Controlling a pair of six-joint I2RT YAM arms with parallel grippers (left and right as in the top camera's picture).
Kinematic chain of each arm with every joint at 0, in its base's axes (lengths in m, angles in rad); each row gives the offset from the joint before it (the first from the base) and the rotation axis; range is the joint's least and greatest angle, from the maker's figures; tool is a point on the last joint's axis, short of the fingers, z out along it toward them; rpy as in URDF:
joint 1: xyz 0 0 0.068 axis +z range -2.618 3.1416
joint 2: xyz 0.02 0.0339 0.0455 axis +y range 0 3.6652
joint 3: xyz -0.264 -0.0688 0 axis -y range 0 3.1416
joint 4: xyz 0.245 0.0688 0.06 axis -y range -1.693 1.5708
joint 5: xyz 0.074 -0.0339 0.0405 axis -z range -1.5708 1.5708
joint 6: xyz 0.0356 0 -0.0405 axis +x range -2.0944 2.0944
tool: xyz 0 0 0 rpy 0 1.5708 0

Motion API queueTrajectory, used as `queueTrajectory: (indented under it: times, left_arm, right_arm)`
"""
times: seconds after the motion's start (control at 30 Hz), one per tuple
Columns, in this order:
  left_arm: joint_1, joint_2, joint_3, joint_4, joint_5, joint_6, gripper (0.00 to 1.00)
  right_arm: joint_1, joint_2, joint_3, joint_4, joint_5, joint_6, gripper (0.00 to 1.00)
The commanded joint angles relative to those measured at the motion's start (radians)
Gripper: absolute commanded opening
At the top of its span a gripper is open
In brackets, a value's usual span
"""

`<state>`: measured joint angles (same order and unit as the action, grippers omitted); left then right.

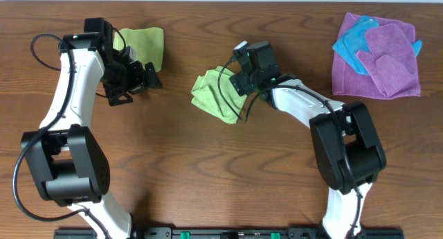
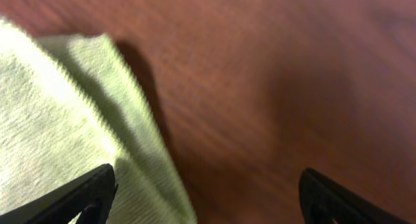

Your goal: Fold the cloth

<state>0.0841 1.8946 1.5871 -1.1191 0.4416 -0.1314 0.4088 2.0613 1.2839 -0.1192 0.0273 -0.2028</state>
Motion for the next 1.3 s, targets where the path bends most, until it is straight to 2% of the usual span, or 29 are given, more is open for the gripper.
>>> queueTrajectory:
  times: [0.0, 0.2, 0.33, 0.43, 0.57, 0.73, 0.9, 0.97, 1.07, 1.17, 1.27]
  left_arm:
    - [0.001, -0.018, -0.010, -0.002, 0.004, -0.003, 0.98]
    - [0.001, -0.018, -0.010, 0.013, 0.004, -0.003, 0.98]
    - [0.001, -0.018, -0.010, 0.023, 0.004, -0.003, 0.98]
    - [0.001, -0.018, -0.010, 0.024, 0.004, -0.003, 0.98]
    - [0.001, -0.018, -0.010, 0.024, 0.004, 0.005, 0.98]
    - [0.001, -0.018, -0.010, 0.031, 0.003, 0.024, 0.98]
    - [0.001, -0.018, -0.010, 0.031, 0.003, 0.043, 0.98]
    - [0.001, -0.018, -0.010, 0.030, 0.003, 0.043, 0.98]
    - [0.001, -0.018, -0.010, 0.031, 0.000, 0.050, 0.98]
    - [0.001, -0.018, -0.010, 0.031, -0.003, 0.055, 0.98]
    - [0.001, -0.018, -0.010, 0.031, -0.004, 0.058, 0.98]
  right_arm:
    - [0.004, -0.057, 0.022, -0.061, -0.122, 0.098, 0.94]
    - [0.008, -0.201, 0.026, -0.209, -0.355, 0.347, 0.84]
    - [0.035, -0.255, 0.026, -0.266, -0.407, 0.499, 0.77]
    - [0.076, -0.258, 0.025, -0.295, -0.402, 0.541, 0.70]
    - [0.147, -0.226, 0.025, -0.344, -0.268, 0.547, 0.57]
    - [0.179, -0.175, 0.025, -0.291, -0.074, 0.557, 0.58]
    - [0.163, -0.117, 0.025, -0.187, -0.027, 0.558, 0.53]
    - [0.159, -0.111, 0.025, -0.160, -0.035, 0.573, 0.45]
    - [0.163, -0.101, 0.025, -0.150, -0.051, 0.616, 0.38]
    - [0.181, -0.077, 0.025, -0.168, -0.066, 0.657, 0.25]
    - [0.206, -0.042, 0.025, -0.183, -0.069, 0.679, 0.05]
